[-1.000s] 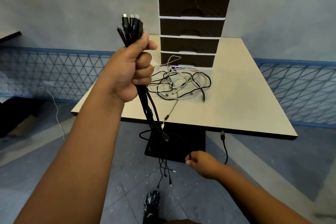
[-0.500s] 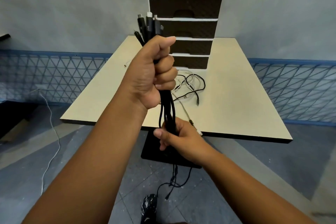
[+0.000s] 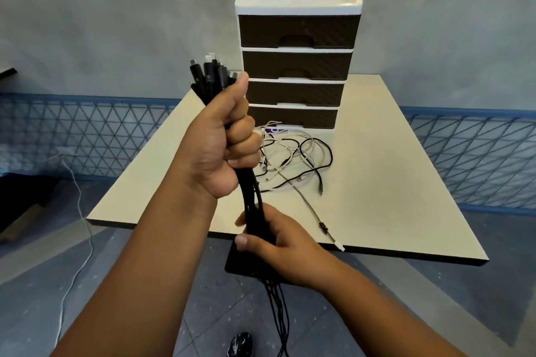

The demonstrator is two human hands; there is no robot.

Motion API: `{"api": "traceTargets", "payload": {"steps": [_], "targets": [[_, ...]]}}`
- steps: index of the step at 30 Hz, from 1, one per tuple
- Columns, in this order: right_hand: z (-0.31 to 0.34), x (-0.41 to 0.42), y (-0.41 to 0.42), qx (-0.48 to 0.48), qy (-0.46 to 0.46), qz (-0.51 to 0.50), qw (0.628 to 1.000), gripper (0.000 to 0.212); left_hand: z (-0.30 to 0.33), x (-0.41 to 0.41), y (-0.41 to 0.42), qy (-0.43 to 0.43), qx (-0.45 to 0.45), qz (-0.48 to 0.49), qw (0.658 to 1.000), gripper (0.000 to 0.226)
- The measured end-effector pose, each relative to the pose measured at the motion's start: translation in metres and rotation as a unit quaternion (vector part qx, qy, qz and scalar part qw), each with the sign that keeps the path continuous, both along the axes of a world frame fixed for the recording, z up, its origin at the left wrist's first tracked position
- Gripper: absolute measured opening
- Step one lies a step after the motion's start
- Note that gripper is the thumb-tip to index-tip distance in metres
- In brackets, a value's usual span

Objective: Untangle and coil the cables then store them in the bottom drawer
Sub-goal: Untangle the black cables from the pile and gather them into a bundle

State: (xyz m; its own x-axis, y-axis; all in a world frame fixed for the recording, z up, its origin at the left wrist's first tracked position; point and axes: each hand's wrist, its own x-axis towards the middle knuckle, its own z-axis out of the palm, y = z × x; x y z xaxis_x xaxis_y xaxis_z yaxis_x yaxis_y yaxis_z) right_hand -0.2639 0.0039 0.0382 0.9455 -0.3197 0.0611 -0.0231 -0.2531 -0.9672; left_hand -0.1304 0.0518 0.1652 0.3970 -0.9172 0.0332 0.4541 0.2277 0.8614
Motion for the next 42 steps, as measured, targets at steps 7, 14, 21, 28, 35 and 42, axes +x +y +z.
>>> {"api": "traceTargets", "payload": {"steps": [7, 14, 21, 28, 35, 42], "targets": [[-0.039, 0.017, -0.023, -0.020, 0.111, 0.060, 0.992, 0.038, -0.011, 0.054, -0.010, 0.027, 0.006, 0.008, 1.000, 0.060], [-0.026, 0.040, -0.116, -0.080, 0.092, -0.223, 0.967, 0.014, -0.022, 0.093, -0.029, 0.051, 0.035, -0.002, 0.998, 0.058], [-0.066, 0.031, -0.188, -0.386, 0.257, -0.210, 0.861, 0.031, -0.027, 0.125, -0.051, 0.063, 0.051, -0.040, 0.996, 0.056], [-0.060, 0.031, -0.209, -0.473, 0.239, -0.140, 0.836, 0.018, -0.028, 0.150, -0.068, 0.074, 0.062, -0.071, 0.993, 0.054], [0.037, 0.058, -0.206, -0.279, 0.105, -0.340, 0.892, 0.010, -0.028, 0.166, -0.082, 0.089, 0.071, -0.109, 0.987, 0.052], [0.154, 0.096, -0.197, 0.023, -0.261, -0.319, 0.911, 0.012, -0.027, 0.171, -0.090, 0.095, 0.071, -0.131, 0.984, 0.045]]}}
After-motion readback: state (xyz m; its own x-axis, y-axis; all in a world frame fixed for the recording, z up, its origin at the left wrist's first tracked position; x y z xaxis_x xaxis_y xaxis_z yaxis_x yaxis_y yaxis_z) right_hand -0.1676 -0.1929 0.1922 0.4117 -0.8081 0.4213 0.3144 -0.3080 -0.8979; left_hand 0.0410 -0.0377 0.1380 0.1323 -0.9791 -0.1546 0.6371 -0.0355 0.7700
